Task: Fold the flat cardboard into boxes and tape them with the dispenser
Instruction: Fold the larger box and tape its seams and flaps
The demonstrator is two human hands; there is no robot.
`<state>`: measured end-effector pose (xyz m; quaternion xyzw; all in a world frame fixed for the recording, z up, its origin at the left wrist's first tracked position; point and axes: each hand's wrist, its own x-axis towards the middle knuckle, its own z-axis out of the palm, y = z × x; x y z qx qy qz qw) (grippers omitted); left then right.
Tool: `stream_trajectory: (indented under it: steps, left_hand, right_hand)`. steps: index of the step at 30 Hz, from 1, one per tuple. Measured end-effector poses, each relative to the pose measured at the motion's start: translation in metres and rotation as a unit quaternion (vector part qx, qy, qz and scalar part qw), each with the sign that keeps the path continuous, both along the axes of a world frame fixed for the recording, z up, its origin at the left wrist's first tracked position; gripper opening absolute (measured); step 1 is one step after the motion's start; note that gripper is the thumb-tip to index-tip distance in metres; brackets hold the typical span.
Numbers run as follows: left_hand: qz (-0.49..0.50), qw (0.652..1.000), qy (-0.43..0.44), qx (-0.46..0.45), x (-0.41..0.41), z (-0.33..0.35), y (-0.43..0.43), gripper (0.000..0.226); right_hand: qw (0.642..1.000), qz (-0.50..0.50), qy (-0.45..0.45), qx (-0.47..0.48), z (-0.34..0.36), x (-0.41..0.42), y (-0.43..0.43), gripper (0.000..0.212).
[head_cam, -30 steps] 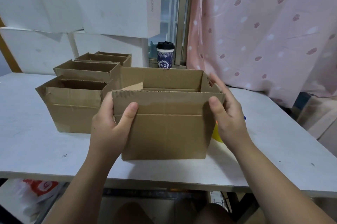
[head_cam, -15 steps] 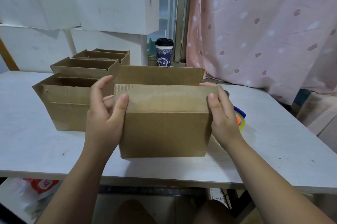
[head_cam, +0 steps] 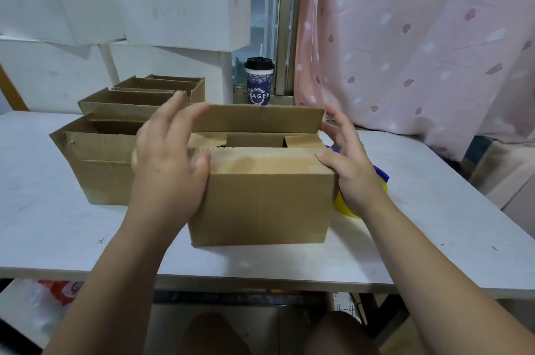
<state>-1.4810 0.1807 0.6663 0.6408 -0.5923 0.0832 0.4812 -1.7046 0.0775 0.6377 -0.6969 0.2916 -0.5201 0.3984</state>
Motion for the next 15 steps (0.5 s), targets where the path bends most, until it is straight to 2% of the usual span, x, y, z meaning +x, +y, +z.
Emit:
stream_trajectory:
  steps: [2, 3, 5, 8, 9, 11, 13, 15]
  left_hand:
    - [0.017, 0.992, -0.124, 0.006, -0.010, 0.007, -0.002, 0.059]
    - [0.010, 0.988, -0.150, 0.016, -0.017, 0.009, -0.004, 0.059]
    - [-0.026, 0.986, -0.158, 0.045, -0.034, 0.011, -0.008, 0.051]
    - [-0.065, 0.980, -0.159, 0.099, -0.047, 0.008, -0.015, 0.048]
    - [-0.060, 0.976, -0.170, 0.119, -0.048, 0.007, -0.017, 0.052]
    - [-0.039, 0.965, -0.213, 0.149, -0.046, 0.007, -0.019, 0.074]
    - [-0.026, 0.954, -0.252, 0.162, -0.046, 0.005, -0.017, 0.092]
    - [-0.012, 0.946, -0.272, 0.175, -0.047, 0.002, -0.016, 0.096]
  right_hand:
    - [1.000, -0.027, 0.015, -0.004, 0.000, 0.002, 0.001, 0.057]
    - [0.999, -0.046, 0.023, -0.012, 0.000, 0.003, 0.003, 0.048]
    - [0.996, -0.081, 0.038, -0.022, 0.001, 0.006, 0.005, 0.029]
    - [0.992, -0.103, 0.060, -0.032, 0.001, 0.005, 0.007, 0.019]
    - [0.991, -0.103, 0.076, -0.034, 0.002, 0.003, 0.008, 0.018]
    - [0.992, -0.082, 0.090, -0.019, 0.004, -0.003, 0.008, 0.019]
    - [0.995, -0.072, 0.058, 0.022, 0.004, -0.011, 0.007, 0.029]
    - [0.988, -0.141, 0.052, 0.020, 0.003, -0.023, -0.001, 0.026]
